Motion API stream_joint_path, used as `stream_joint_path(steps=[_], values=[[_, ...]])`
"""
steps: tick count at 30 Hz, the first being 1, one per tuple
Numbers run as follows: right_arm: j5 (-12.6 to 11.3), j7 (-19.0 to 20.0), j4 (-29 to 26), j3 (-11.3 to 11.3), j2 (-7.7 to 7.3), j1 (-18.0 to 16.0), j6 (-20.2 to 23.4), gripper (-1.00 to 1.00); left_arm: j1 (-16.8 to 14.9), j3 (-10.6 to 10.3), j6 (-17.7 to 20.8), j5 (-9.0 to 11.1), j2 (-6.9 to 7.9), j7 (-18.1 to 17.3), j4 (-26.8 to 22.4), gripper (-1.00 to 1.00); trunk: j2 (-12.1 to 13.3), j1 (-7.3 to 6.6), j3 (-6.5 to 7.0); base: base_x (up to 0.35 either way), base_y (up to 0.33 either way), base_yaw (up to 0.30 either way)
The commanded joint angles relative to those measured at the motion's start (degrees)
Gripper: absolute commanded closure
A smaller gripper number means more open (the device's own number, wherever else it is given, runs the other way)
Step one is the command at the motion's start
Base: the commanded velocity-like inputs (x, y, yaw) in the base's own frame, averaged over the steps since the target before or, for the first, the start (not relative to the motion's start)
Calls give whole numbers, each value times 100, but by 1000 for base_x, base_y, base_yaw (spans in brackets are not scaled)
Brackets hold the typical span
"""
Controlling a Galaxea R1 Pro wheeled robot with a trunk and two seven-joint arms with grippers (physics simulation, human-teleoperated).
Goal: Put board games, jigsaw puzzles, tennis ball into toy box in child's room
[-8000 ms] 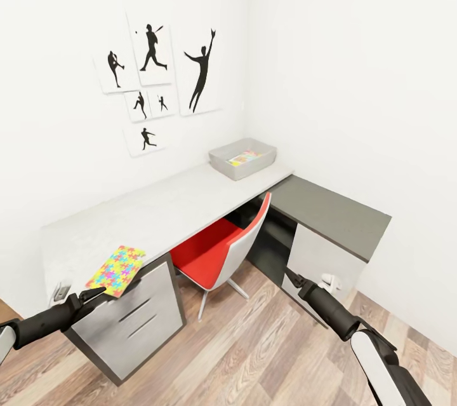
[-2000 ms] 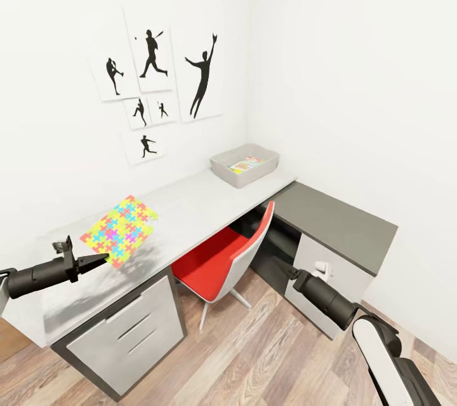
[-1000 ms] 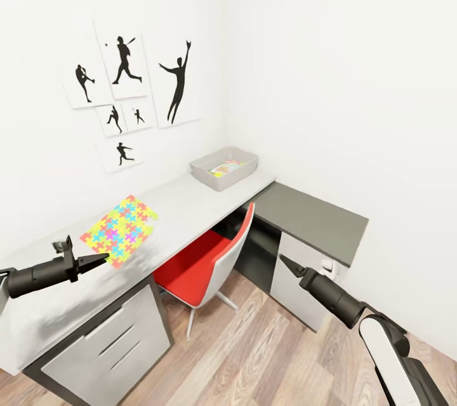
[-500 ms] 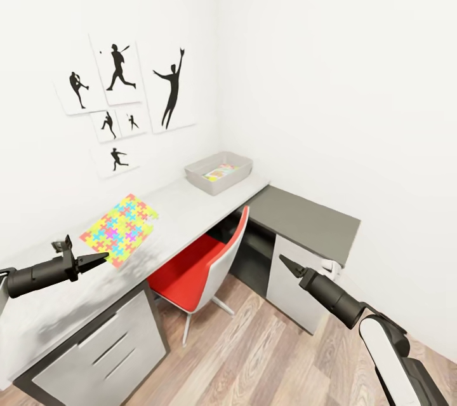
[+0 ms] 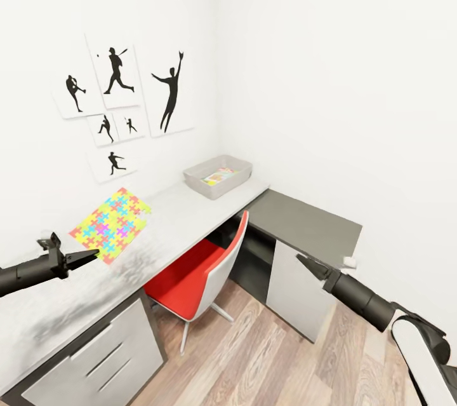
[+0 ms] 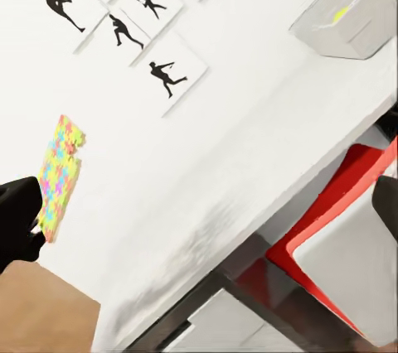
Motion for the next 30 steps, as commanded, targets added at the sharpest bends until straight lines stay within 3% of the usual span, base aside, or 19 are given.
stream_joint_path(steps=[1,5,9,11,17,19,26,30], values=[[-37,5,-23,-172,2,-1,333,-100,-4,-4,51,-13,37,-113,-28,100,-12,4,-13,31,-8,0],[-42,54,-53,-594,7,4,1069,-100,6,-19,43,-13,91,-113,-289,100,-12,4,-13,14,-4,0],[-50,324,-58,-1008,5,6,1227,-100,13,-26,48,-7,99,-113,-453,100,-12,4,-13,22,-1,-27],[-51,477,-58,-1074,12,6,1239,-100,18,-27,49,-7,100,-113,-469,100,-12,4,-12,134,0,-184],[-52,616,-59,-1092,27,6,1225,-100,22,-51,53,-4,95,-113,-480,100,-12,4,14,265,0,-229],[-49,621,-59,-1071,32,6,1209,-100,23,-161,55,-4,99,-113,-482,100,-12,4,30,314,0,-151],[-1,607,-59,-888,36,6,1162,-100,23,-335,55,-8,100,-113,-487,100,-12,4,80,319,0,-29],[21,574,-59,-672,31,6,769,-100,23,-343,55,-6,100,-113,-485,100,-12,4,98,319,-4,29]])
